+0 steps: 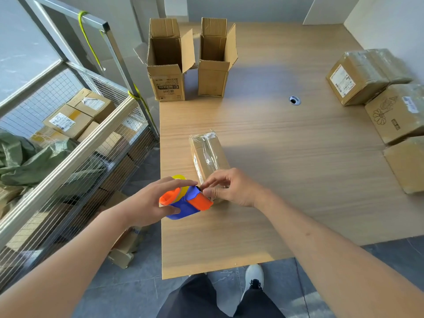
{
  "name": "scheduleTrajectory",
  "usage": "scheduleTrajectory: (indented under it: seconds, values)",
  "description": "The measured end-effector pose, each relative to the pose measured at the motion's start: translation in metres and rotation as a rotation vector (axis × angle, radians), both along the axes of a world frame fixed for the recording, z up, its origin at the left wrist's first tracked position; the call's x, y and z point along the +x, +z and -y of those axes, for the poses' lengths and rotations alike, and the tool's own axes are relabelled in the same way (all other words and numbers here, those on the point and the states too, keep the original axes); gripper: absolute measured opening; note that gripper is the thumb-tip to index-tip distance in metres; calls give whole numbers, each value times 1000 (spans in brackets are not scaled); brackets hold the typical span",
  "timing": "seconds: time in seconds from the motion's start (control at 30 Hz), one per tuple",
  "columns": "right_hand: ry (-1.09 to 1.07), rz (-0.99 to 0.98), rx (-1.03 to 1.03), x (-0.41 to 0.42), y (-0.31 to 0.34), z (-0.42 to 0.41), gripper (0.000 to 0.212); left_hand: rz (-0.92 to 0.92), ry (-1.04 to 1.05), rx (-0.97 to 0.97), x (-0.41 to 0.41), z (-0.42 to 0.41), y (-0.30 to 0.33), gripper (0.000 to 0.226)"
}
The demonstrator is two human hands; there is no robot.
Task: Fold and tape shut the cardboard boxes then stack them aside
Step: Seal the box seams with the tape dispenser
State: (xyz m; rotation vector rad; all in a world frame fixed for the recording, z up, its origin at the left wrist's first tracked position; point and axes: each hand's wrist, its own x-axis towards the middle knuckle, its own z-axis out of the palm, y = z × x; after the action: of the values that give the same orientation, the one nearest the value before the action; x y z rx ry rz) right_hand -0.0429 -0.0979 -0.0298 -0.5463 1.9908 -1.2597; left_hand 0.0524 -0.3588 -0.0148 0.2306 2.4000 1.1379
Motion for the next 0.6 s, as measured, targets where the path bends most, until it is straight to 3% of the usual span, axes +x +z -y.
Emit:
scheduleTrajectory:
  seconds: [0.13,0.23,0.37,0.6]
  values:
    - [-37,115,-62,7,-4,-1,12,-13,-14,9,4,-3,2,81]
    - [-61,185,-101,11,-7,-5,24,-9,-9,21,8,-6,3,81]
    - [-61,162,-104,18,-11,-11,11,-15,-23,33,14,-12,4,80]
    - [-141,82,-111,27,-8,-17,16,27,-21,5,24,-22,9,80]
